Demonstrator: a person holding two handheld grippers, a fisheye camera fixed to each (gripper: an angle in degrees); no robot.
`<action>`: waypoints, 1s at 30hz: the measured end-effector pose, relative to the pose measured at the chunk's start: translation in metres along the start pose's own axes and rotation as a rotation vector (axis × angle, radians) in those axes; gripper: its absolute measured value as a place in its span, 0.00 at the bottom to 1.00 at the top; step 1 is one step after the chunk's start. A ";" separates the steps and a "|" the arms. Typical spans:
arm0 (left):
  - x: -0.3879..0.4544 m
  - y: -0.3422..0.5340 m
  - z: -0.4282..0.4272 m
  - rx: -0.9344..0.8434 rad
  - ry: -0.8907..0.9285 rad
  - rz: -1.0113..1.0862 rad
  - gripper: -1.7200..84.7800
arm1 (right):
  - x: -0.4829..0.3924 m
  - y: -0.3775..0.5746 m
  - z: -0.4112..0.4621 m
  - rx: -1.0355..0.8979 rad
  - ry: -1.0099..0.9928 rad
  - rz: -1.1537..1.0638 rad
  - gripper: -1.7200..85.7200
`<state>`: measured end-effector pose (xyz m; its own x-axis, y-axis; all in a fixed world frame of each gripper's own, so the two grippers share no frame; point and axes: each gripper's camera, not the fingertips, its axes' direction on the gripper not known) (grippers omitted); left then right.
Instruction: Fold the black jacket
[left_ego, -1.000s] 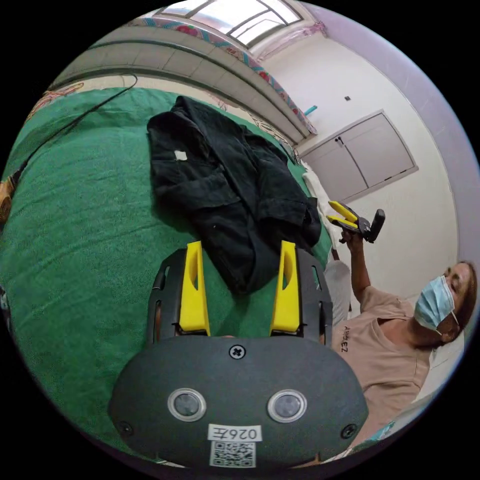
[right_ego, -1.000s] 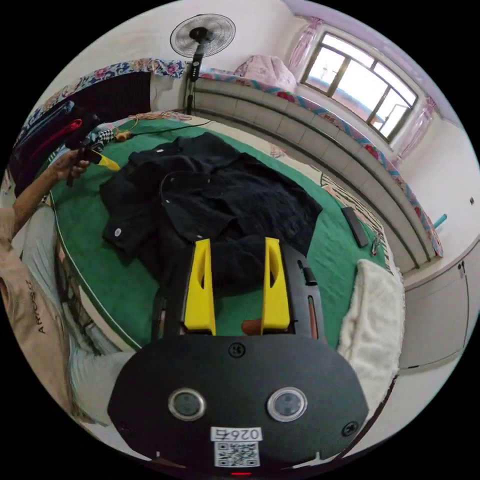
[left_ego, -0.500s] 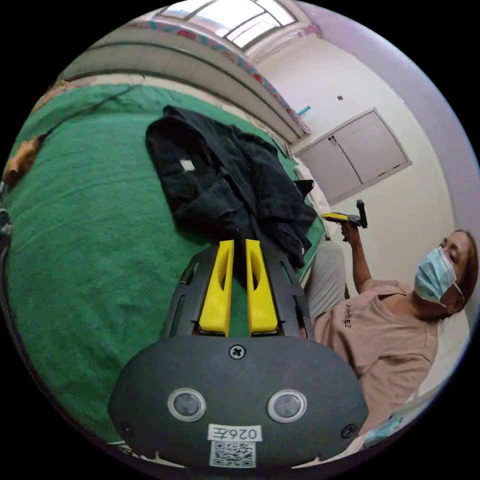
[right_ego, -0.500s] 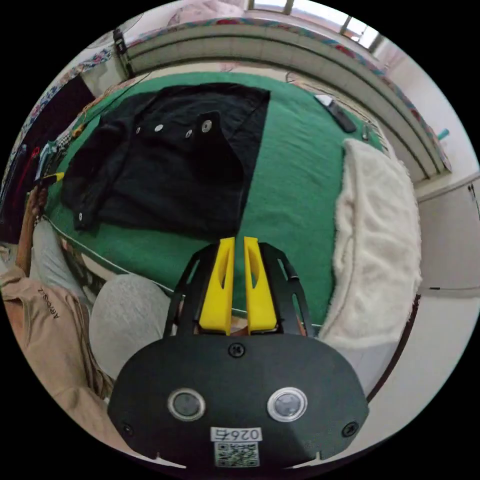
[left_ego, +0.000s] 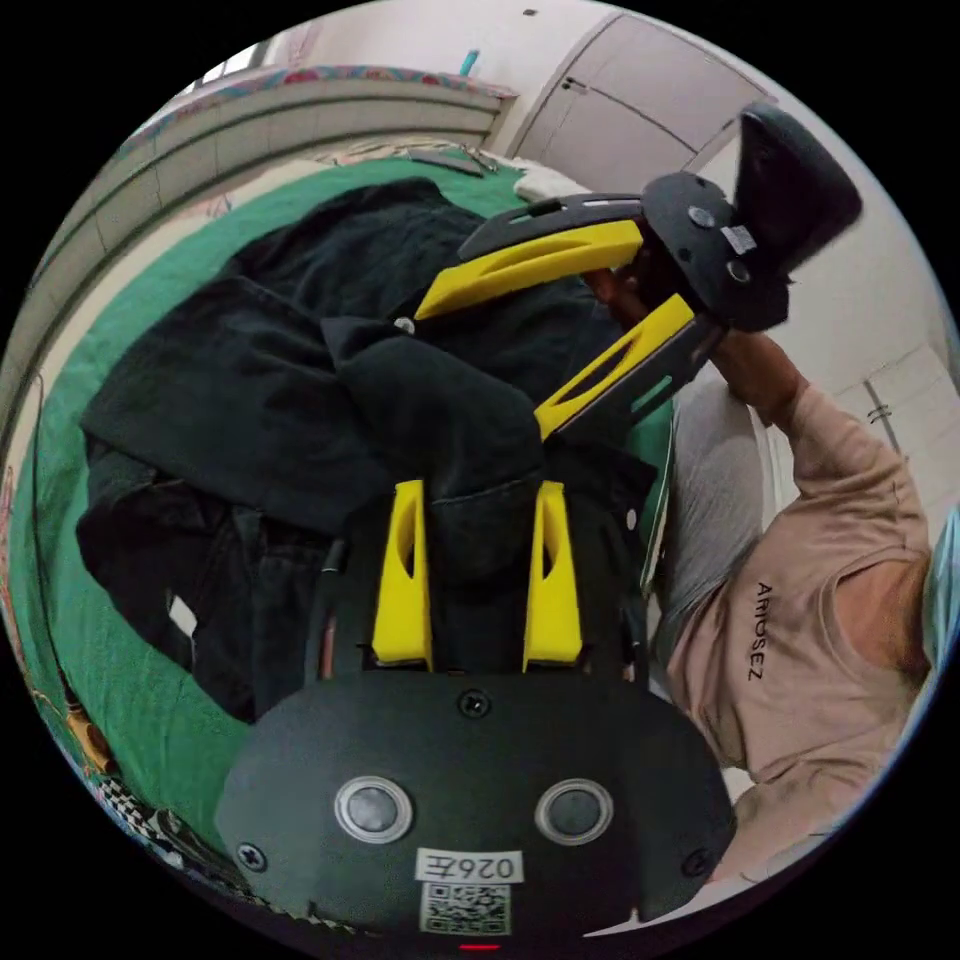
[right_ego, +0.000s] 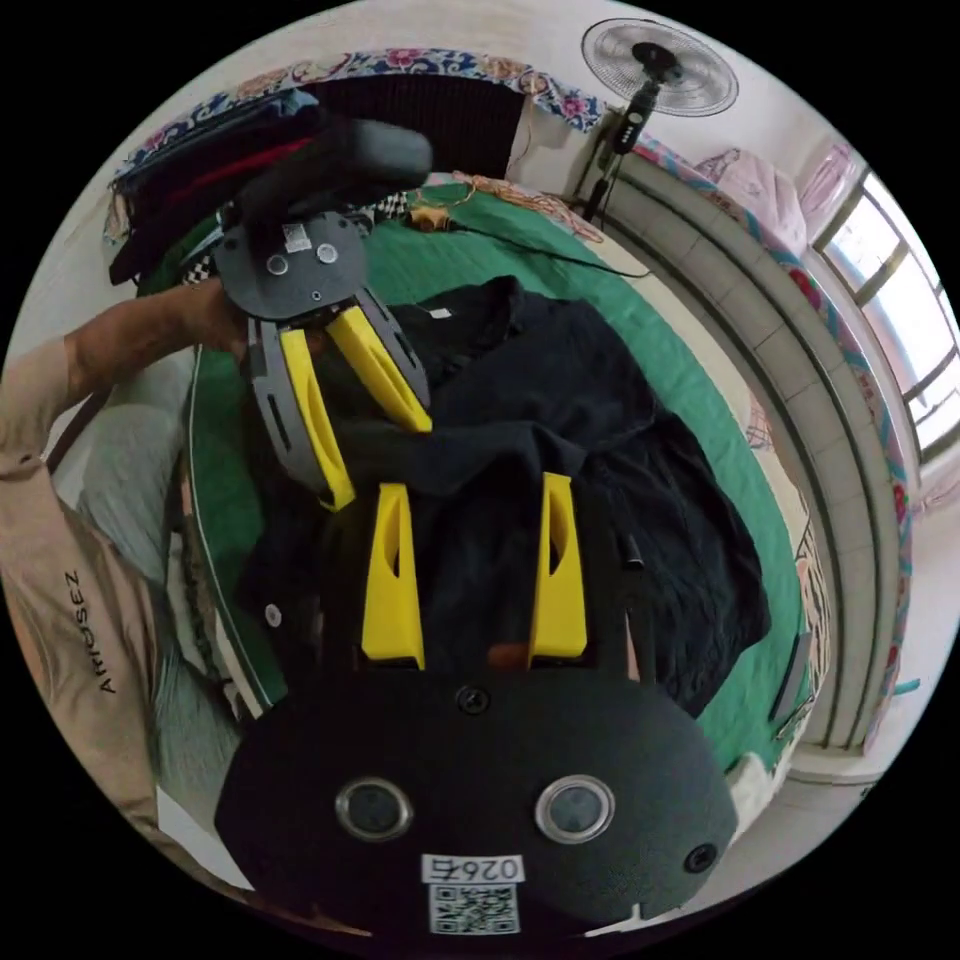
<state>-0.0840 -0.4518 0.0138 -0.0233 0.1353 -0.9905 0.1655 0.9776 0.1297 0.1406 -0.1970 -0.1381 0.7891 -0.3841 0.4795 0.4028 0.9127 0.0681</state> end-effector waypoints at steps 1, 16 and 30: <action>-0.006 0.004 0.001 0.037 0.040 0.003 0.13 | 0.001 0.000 0.002 0.003 0.004 0.007 0.17; 0.043 0.033 0.052 -0.018 -0.014 0.344 0.02 | 0.045 0.034 0.028 0.040 -0.354 0.128 0.04; 0.031 -0.023 0.013 -0.033 -0.146 0.433 0.05 | 0.095 0.032 0.064 0.036 -0.348 0.340 0.01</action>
<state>-0.0753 -0.4722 -0.0209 0.1805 0.5108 -0.8406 0.0975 0.8411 0.5320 0.1985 -0.1950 -0.0341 0.6691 0.0005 0.7432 0.1277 0.9851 -0.1156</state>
